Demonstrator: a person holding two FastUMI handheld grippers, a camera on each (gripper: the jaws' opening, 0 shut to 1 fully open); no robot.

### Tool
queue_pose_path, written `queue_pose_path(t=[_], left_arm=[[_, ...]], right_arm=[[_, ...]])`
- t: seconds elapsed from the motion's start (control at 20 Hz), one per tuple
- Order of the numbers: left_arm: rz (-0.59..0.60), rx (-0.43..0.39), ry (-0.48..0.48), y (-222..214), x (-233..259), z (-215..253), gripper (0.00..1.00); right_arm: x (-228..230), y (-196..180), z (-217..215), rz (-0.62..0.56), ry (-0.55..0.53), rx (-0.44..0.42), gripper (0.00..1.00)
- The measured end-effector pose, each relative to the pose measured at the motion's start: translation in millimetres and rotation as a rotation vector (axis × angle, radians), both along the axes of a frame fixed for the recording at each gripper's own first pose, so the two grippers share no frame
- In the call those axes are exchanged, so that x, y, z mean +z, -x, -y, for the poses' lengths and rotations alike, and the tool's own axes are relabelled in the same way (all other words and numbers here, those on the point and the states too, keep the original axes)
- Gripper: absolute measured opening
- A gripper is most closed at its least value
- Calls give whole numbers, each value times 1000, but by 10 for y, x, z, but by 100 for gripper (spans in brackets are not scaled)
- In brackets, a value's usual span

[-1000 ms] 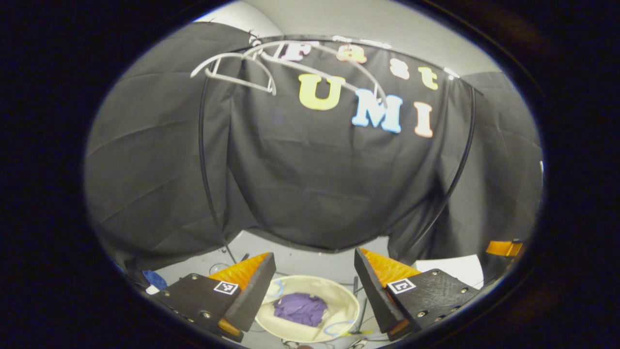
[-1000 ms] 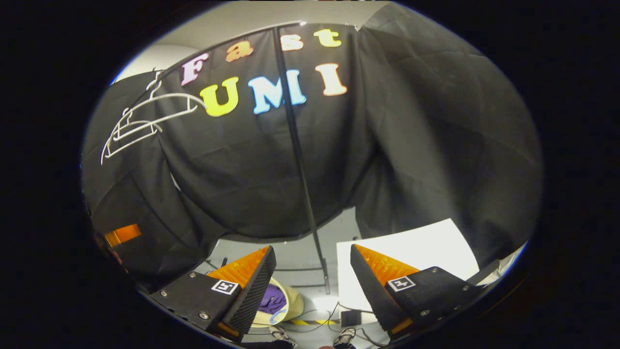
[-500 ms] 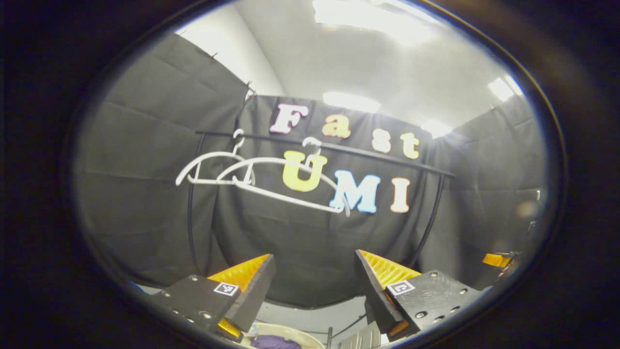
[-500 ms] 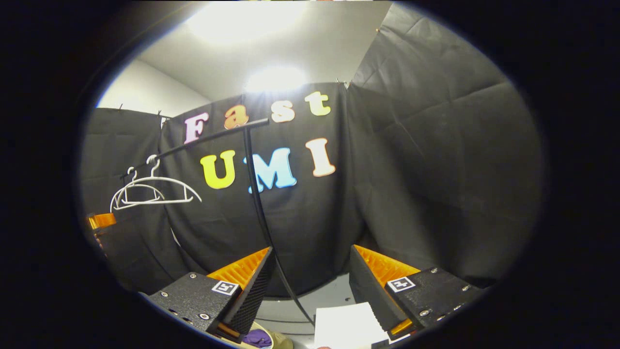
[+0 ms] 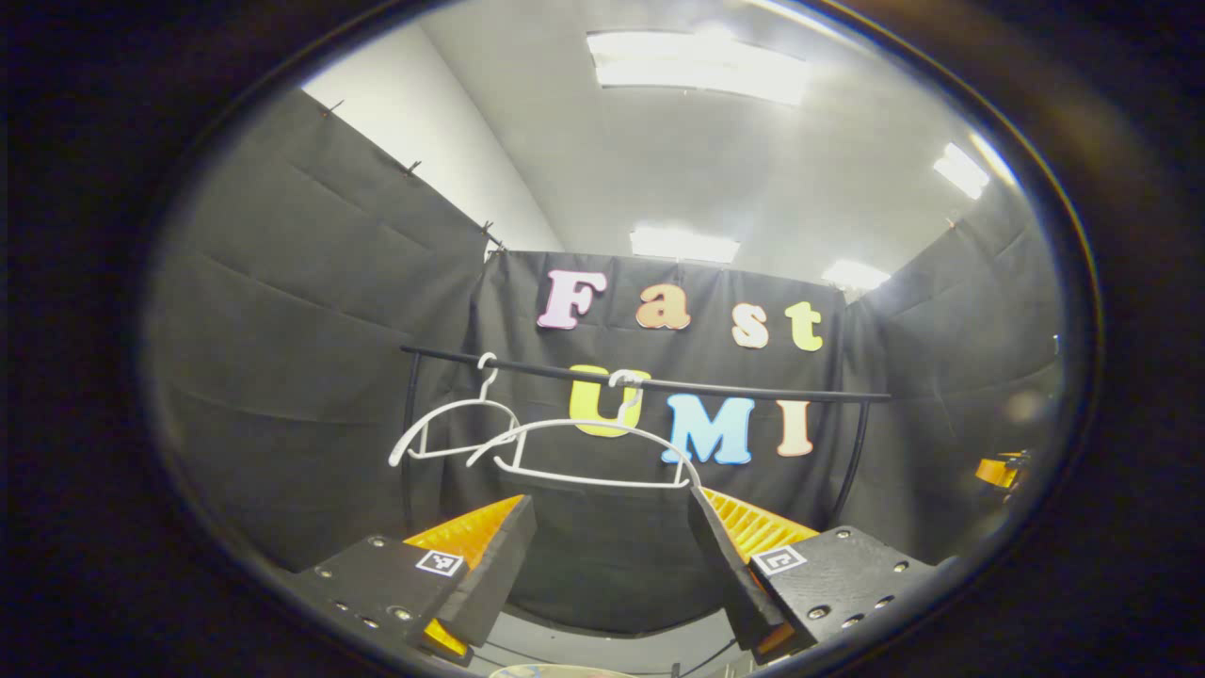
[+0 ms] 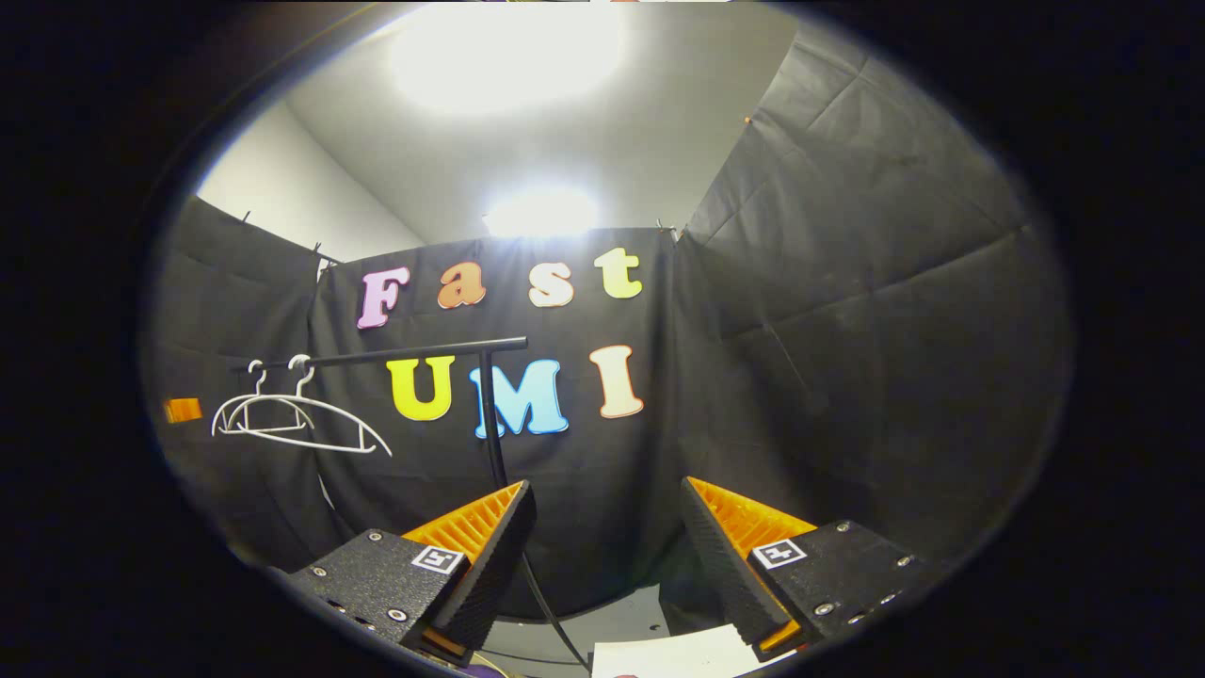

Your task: Grasp the clothes on the hanger with both hands and then place them into the laundry hamper below.

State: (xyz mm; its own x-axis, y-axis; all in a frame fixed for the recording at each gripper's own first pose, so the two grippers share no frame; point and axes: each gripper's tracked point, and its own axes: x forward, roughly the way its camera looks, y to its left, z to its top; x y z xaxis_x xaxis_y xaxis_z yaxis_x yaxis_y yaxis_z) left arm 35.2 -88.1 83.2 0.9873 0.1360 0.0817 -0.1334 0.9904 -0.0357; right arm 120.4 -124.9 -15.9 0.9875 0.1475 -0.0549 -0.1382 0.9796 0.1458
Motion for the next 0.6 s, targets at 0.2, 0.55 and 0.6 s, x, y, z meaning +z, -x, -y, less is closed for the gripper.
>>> queue_pose_path(t=[0.2,0.55,0.6], left_arm=[[2,-70,84,-157,-201,4,95],[0,-55,49,-186,-477,-462,94],[-1,-60,62,-189,-491,-538,94]], right_arm=[[-5,53,-74,29,95,-51,90],[197,304,-618,111,211,-97,95],[149,332,-744,81,178,-97,95]])
